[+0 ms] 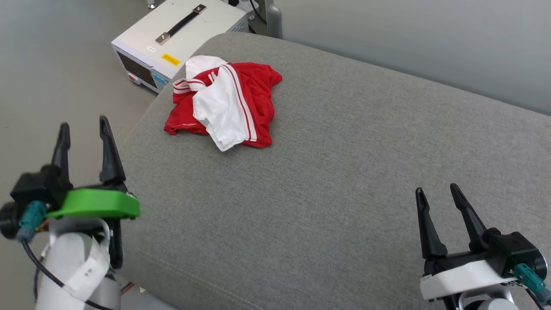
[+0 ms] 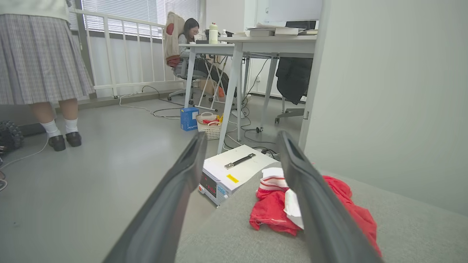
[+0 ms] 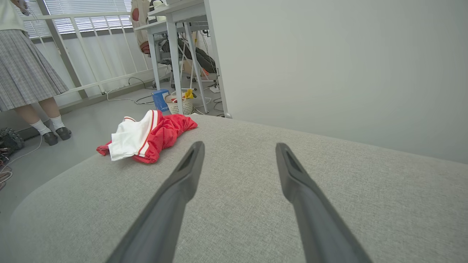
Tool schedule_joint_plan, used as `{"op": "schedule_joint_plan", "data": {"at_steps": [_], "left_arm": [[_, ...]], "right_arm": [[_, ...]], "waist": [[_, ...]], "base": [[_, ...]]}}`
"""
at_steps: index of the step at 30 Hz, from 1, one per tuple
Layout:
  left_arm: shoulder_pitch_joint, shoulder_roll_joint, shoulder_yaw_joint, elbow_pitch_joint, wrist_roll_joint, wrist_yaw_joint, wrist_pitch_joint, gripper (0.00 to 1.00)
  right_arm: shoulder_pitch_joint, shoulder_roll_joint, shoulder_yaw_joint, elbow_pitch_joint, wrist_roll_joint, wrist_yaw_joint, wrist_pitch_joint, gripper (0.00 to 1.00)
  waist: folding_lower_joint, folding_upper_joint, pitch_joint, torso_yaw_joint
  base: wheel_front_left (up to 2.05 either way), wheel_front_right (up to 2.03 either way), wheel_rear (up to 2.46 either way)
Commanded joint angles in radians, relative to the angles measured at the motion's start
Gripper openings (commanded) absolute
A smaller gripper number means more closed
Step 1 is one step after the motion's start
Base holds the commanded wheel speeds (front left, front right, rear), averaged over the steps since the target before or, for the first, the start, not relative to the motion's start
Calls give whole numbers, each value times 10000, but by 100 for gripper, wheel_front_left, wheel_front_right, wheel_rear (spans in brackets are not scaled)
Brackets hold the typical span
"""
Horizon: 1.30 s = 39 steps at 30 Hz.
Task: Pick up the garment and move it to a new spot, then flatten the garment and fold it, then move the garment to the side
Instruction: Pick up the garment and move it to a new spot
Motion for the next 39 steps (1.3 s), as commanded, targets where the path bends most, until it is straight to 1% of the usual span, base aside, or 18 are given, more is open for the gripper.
{"op": "schedule_joint_plan", "data": {"at_steps": [1,3,6,9,12,15,19,21,25,28,34,39], "left_arm": [[-664,346,2,222,126,-223,-57,100],[-1438,660,-51,594,33,-432,-57,100],[-2628,1077,-335,1254,-236,-609,-57,100],[-3932,1479,-860,2056,-522,-681,-41,100],[-5093,1981,-1761,2950,-826,-700,468,100],[-5964,2456,-2756,3535,-1583,-703,1385,100],[-6898,3179,-4024,4166,-3097,-705,3483,100],[-7223,3476,-4510,4349,-3812,-705,4512,100],[-7568,4047,-5650,4583,-4827,-706,6574,100],[-7692,4321,-6462,4624,-5428,-706,7764,100],[-7628,4738,-8160,4557,-5978,-707,8964,100],[-7455,4945,-8979,5017,-6405,-707,9293,100]], "right_arm": [[-240,-20,1,-100,-117,-7,-63,100],[-400,-20,-21,-167,-249,-7,-63,100],[-606,-50,-110,-283,-421,-7,-63,100],[-743,-148,-98,-388,-497,-7,-63,100],[-911,-254,24,-491,-476,-7,-63,100],[-1083,-320,32,-586,-461,-7,-63,100],[-1348,-405,14,-717,-437,-7,-63,100],[-1464,-445,9,-772,-414,-7,-63,100],[-1631,-499,21,-830,-375,-7,-63,100],[-1739,-533,-5,-850,-362,-7,-63,100],[-1921,-590,-1,-796,-337,-7,-63,100],[-2182,-614,71,-743,-310,-7,-63,100]], "waist": [[0,0,446,-392],[0,0,762,-592],[0,0,1198,-771],[0,0,1571,-942],[0,0,1882,-1171],[0,0,2174,-1371],[0,0,2569,-1650],[0,0,2739,-1764],[0,0,3054,-1966],[0,0,3291,-2081],[0,0,3703,-2362],[0,0,4092,-2686]], "base": [[0,0,0],[0,0,0],[0,0,0],[0,0,0],[0,0,0],[0,0,0],[0,0,0],[0,0,0],[0,0,0],[0,0,0],[0,0,0],[0,0,0]]}}
